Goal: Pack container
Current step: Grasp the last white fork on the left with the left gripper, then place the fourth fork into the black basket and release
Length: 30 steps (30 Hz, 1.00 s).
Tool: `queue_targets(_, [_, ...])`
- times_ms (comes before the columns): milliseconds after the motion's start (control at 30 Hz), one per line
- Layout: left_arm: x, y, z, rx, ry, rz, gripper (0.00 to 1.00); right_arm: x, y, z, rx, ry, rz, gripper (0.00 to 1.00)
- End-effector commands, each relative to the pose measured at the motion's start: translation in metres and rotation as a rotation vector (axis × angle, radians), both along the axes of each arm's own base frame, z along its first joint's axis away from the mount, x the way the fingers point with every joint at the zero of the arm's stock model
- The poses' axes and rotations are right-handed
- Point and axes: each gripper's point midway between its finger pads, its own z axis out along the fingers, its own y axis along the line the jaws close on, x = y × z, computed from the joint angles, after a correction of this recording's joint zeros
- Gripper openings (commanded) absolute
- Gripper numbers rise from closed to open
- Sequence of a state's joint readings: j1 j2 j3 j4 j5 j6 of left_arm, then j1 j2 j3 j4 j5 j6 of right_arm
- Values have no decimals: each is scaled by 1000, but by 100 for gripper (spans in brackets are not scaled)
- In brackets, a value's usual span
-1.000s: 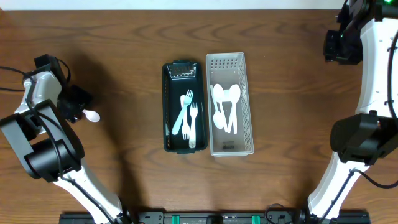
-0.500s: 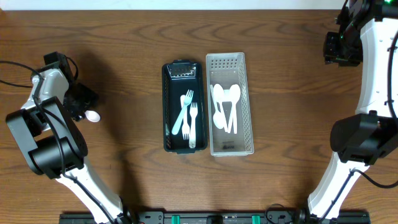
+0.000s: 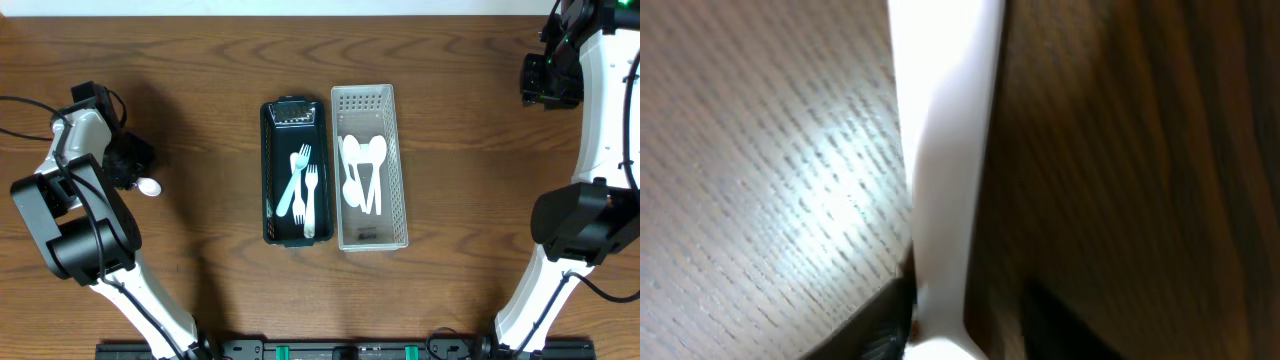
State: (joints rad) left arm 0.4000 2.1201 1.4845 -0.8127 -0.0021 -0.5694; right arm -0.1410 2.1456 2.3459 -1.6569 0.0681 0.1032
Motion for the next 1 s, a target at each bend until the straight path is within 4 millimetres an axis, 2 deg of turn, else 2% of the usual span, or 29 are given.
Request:
queue_targets(0, [-23,2,-29,11,119,16,27,-1,1,17,-7,-44,-12,36])
queue_targets(200, [-25,2,-29,8,127,15,19,-2,1,16,-7,-42,-12,36])
queue_targets(300, [-27,1,-29,5,133,15,6,-2,1,16,-7,-40,-12,36])
queue_targets(400, [-30,-1,-26,-3,146,13,6,-3,1,16,-7,-39,-11,36])
queue_targets(500, [-33,-5,-15,-9,152,-13,6,-2,1,16,-8,-41,-11,36])
queue_targets(600, [-32,-11,13,4,123,-55,6,-1,1,17,-8,-44,-11,36])
queue_targets(700, [-23,-26,57,42,40,-148,6,-1,1,17,-7,-45,-11,36])
queue_targets(767, [-13,-44,93,78,-45,-260,6,-1,1,17,-7,-44,-11,36])
queue_targets(867, [0,-89,150,120,-197,-498,6,-1,1,17,-7,-45,-11,36])
queue_targets(967, [4,-147,202,180,-342,-774,6,-1,1,17,-7,-45,-11,36])
